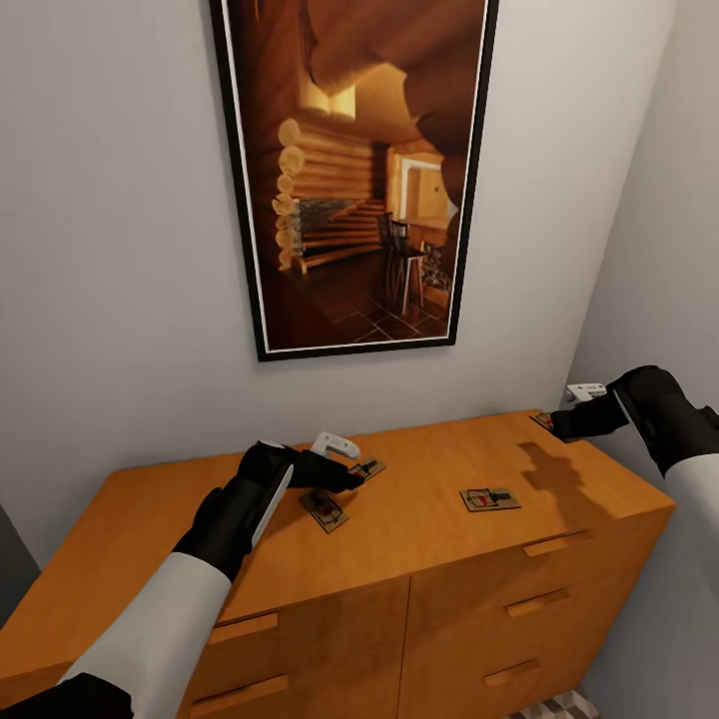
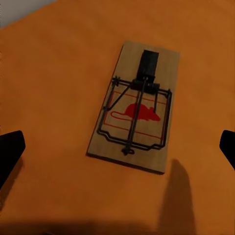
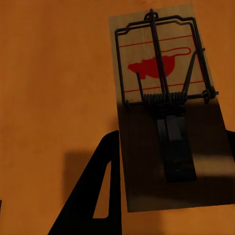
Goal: Take the four mousetraps from the cabinet in the bathroom and place them on the bathroom floor. Make sure all four end up on the same floor surface, and ensure that at least two of them are either under or directly next to the same bathroom sink.
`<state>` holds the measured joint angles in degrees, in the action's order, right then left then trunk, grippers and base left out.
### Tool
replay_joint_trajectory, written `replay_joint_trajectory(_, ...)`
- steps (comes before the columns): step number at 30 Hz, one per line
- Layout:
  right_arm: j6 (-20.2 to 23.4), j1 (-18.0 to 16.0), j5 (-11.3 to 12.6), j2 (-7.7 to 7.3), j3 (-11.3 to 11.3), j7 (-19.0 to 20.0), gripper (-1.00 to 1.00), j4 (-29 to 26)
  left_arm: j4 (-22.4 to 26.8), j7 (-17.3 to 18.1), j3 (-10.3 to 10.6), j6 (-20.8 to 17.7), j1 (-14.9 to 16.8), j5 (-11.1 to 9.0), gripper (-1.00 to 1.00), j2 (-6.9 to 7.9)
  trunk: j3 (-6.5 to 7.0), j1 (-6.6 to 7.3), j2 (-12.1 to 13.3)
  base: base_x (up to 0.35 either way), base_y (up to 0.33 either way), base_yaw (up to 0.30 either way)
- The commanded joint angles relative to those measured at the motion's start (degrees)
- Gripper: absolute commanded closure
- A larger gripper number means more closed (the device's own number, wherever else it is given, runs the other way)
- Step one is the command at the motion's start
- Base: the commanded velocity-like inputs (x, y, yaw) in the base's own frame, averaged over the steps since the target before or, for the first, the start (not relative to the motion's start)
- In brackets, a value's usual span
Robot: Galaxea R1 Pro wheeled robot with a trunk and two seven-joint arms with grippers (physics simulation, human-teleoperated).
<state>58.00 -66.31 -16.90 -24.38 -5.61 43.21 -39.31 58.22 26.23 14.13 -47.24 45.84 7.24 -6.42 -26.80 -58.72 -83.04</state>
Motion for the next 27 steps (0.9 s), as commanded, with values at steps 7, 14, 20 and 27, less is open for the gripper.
replay_joint_trajectory(7, 0.10, -0.05, -0.51, -0.06, -0.19, 0.56, 1.00, -0.06, 0.02, 0.46, 0.08, -0.06, 0.04, 0.66, -1.00, 0.00, -0.07, 0.00, -0.04, 0.123, 0.000, 0.000)
replay_joint_trajectory(14, 0.10, -0.05, -0.51, -0.06, -0.19, 0.56, 1.00, -0.06, 0.05, 0.43, 0.08, -0.12, 0.04, 0.67, -1.00, -0.04, -0.07, 0.00, -0.04, 0.022, 0.000, 0.000)
replay_joint_trajectory(20, 0.10, -0.05, -0.51, -0.06, -0.19, 0.56, 1.00, -0.06, 0.02, 0.39, 0.10, -0.13, 0.04, 0.64, -1.00, -0.18, -0.07, 0.00, -0.04, 0.004, 0.000, 0.000)
replay_joint_trajectory(27, 0.10, -0.05, -0.51, -0.06, -0.21, 0.56, 1.00, -0.04, -0.64, 0.09, 0.23, -0.50, 0.04, 0.97, -1.00, -1.55, -0.07, 0.00, -0.04, 0.000, 0.000, 0.000)
